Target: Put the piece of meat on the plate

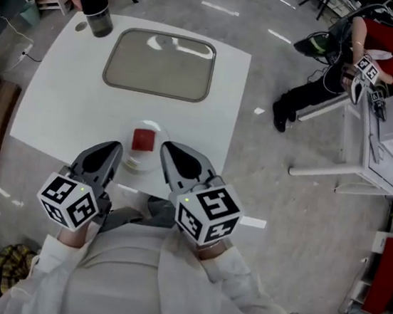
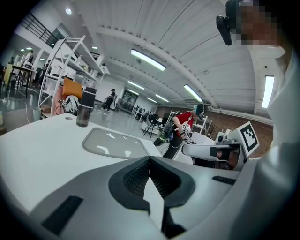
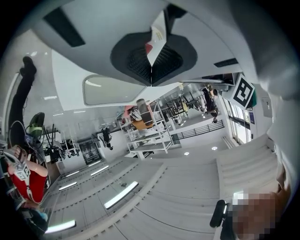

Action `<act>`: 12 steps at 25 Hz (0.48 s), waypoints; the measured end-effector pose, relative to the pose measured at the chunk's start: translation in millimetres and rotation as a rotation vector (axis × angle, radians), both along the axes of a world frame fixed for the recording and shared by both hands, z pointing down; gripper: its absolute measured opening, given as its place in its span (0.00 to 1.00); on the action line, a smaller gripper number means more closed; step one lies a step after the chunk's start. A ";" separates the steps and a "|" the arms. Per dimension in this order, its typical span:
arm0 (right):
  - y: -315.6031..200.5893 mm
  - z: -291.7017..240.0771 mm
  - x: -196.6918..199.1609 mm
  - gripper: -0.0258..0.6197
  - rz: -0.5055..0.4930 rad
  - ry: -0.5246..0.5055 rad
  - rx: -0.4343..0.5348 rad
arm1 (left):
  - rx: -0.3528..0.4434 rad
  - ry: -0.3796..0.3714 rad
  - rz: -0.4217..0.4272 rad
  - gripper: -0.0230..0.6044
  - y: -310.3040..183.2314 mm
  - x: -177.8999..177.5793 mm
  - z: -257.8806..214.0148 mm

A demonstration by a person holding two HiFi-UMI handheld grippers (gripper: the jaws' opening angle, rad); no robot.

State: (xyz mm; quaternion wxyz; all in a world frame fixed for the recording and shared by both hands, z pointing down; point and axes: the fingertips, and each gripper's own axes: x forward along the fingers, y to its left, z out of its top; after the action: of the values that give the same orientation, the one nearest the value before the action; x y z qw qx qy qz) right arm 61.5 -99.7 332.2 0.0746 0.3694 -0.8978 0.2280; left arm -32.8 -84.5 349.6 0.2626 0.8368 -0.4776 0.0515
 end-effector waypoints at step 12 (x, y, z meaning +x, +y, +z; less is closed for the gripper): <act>-12.8 22.0 -11.1 0.06 -0.028 -0.011 -0.086 | -0.070 -0.015 -0.051 0.05 -8.8 -16.8 22.6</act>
State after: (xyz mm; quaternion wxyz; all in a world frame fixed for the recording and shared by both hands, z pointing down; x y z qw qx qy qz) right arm 50.3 -112.4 354.2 0.0887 0.3522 -0.8926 0.2671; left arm -49.6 -93.3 372.2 0.2895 0.8142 -0.4986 0.0676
